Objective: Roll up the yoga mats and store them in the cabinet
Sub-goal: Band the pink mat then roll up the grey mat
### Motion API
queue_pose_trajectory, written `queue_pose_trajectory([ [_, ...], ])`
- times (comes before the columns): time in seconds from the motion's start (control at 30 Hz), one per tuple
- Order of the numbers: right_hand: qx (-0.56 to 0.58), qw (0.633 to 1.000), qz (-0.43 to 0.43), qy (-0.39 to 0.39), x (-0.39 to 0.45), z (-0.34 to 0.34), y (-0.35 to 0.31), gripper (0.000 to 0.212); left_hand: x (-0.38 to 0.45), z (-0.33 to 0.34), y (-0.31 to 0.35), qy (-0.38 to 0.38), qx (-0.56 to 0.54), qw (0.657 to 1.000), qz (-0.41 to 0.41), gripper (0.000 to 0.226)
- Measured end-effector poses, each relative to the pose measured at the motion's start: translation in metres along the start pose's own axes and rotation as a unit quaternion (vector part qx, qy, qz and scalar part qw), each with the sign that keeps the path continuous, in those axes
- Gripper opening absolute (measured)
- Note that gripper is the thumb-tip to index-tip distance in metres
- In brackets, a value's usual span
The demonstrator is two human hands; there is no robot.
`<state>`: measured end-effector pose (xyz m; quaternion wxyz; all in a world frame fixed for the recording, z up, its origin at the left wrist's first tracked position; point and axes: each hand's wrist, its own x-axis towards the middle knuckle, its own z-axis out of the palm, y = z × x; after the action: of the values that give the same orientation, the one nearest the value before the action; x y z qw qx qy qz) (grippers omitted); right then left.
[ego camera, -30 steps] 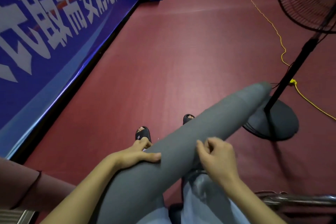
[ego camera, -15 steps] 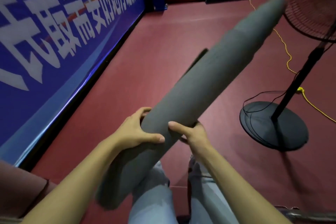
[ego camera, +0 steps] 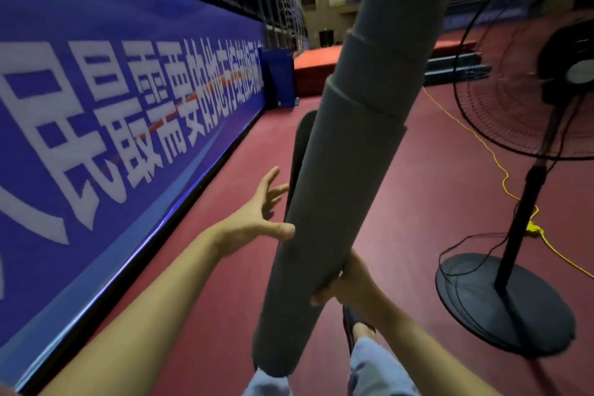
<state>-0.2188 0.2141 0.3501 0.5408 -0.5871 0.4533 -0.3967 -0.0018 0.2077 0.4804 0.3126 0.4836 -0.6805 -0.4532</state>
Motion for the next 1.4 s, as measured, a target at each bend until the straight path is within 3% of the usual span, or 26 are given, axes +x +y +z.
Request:
queue_pose_trajectory([
  [0.17, -0.065, 0.997, 0.024, -0.044, -0.014, -0.012, 0.025, 0.121, 0.007, 0.013, 0.012, -0.011, 0.001, 0.998, 0.068, 0.117],
  [0.3, -0.06, 0.997, -0.016, -0.035, -0.017, -0.021, 0.019, 0.108, 0.0, 0.027, -0.039, 0.054, 0.072, 0.995, 0.037, 0.097],
  [0.4, -0.095, 0.993, -0.065, -0.014, -0.013, -0.02, 0.016, 0.106, -0.013, 0.056, -0.081, 0.112, 0.108, 0.988, 0.008, 0.099],
  [0.6, -0.137, 0.988, -0.054, -0.036, -0.014, -0.011, 0.043, 0.087, -0.032, 0.1, -0.121, 0.203, 0.091, 0.973, -0.056, 0.105],
  [0.7, -0.162, 0.984, -0.046, -0.062, -0.017, -0.009, 0.064, 0.093, -0.035, 0.126, -0.149, 0.221, 0.064, 0.963, -0.142, 0.083],
  [0.77, -0.164, 0.984, -0.041, -0.054, -0.021, -0.012, 0.067, 0.098, -0.04, 0.136, -0.174, 0.222, 0.066, 0.958, -0.172, 0.088],
  [0.87, -0.154, 0.979, -0.124, -0.056, -0.02, -0.018, 0.031, 0.117, -0.049, 0.139, -0.197, 0.234, 0.11, 0.957, -0.131, 0.116],
  [1.0, -0.131, 0.956, -0.259, -0.046, -0.012, -0.019, -0.061, 0.122, -0.052, 0.144, -0.194, 0.221, 0.119, 0.965, -0.075, 0.111],
  [1.1, -0.174, 0.909, -0.378, 0.019, -0.002, -0.011, -0.098, 0.099, -0.051, 0.147, -0.191, 0.204, 0.087, 0.974, -0.055, 0.117],
  [1.17, -0.239, 0.883, -0.4, 0.052, 0.007, -0.004, -0.099, 0.059, -0.052, 0.15, -0.191, 0.196, 0.072, 0.977, -0.041, 0.124],
  [1.23, -0.263, 0.884, -0.385, 0.044, 0.011, 0.004, -0.086, 0.031, -0.053, 0.152, -0.197, 0.201, 0.071, 0.977, -0.03, 0.133],
  [1.4, -0.27, 0.9, -0.34, -0.031, 0.013, 0.011, -0.033, 0.023, -0.058, 0.146, -0.199, 0.178, 0.094, 0.979, -0.029, 0.135],
])
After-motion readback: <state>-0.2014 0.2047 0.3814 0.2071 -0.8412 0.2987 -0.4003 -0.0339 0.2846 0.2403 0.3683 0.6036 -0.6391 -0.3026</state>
